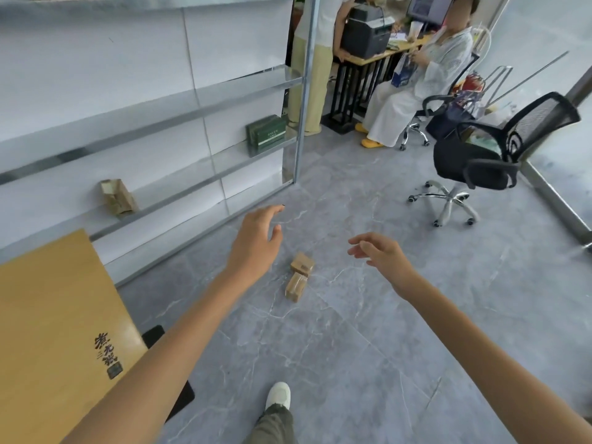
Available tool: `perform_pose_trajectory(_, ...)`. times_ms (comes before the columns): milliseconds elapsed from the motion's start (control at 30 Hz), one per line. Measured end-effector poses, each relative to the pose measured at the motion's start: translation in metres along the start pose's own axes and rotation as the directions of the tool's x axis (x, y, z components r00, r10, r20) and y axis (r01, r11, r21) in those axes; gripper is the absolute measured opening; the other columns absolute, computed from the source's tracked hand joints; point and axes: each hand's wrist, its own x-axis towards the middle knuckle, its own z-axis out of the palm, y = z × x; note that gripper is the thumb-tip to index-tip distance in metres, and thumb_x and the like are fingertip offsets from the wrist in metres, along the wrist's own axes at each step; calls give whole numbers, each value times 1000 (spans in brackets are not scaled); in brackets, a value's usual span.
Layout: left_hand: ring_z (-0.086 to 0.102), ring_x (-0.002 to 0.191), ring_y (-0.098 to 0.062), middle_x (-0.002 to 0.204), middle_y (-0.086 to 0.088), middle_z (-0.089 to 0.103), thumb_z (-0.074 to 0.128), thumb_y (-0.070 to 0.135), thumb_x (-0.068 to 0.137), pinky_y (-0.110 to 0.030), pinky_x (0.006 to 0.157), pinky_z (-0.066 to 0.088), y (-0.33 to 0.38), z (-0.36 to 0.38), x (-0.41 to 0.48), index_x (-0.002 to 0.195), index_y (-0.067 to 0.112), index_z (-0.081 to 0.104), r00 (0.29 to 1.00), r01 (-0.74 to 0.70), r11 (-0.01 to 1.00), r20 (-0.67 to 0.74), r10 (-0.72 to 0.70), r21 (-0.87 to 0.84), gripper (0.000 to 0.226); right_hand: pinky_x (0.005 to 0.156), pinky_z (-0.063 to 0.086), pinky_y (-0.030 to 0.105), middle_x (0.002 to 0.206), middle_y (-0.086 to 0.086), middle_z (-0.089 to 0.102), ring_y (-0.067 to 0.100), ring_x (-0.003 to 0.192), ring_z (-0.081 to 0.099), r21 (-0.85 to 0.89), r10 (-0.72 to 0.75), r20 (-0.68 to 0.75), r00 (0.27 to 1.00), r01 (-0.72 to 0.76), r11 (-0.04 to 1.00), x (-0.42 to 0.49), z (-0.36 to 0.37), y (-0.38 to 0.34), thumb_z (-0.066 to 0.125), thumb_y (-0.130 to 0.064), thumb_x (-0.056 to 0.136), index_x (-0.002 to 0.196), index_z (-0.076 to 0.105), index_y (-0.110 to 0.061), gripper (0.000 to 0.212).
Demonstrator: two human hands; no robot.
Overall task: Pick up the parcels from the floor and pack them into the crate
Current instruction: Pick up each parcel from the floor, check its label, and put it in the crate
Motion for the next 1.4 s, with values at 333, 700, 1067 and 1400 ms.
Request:
perform_pose_trajectory(333, 43, 127, -16, 132, -2, 53, 47, 14, 95, -21, 101, 31, -54, 48, 121, 131, 18, 50, 992, 49, 998, 118, -45, -28, 36, 71, 42, 18, 92, 2, 69, 15, 88, 62, -35, 113, 31, 993, -112, 993, 129, 6, 5, 43, -9, 98, 93, 64, -20, 24)
perform_pose_trajectory(700, 46, 123, -16, 128, 1, 56, 44, 12, 96, -20, 97, 32, -130, 149, 251, 127, 17, 52, 962, 216, 976, 172, -210, -11, 33, 61, 44, 8, 97, 12, 67, 18, 87, 58, -89, 262, 143, 954, -252, 964, 334, 12, 39, 42, 0, 94, 102, 65, -6, 24)
perform_pose_trajectory(1067, 56, 111, -18, 118, -4, 62, 41, 5, 93, -36, 92, 48, -274, 280, 299, 119, 13, 57, 857, 450, 893, 275, -436, 13, 31, 67, 43, 25, 80, 4, 66, 21, 81, 57, -300, 483, 236, 843, -409, 862, 501, 79, 172, 41, 1, 90, 85, 64, -16, 29)
perform_pose_trajectory(1400, 52, 119, -27, 131, -12, 55, 40, 8, 96, -29, 91, 39, -535, 532, 230, 129, 7, 50, 351, 893, 442, 493, -796, 79, 34, 62, 41, 21, 118, 15, 63, 19, 82, 53, -582, 584, 243, 774, -365, 727, 626, 226, 465, 41, -5, 94, 116, 65, -9, 33)
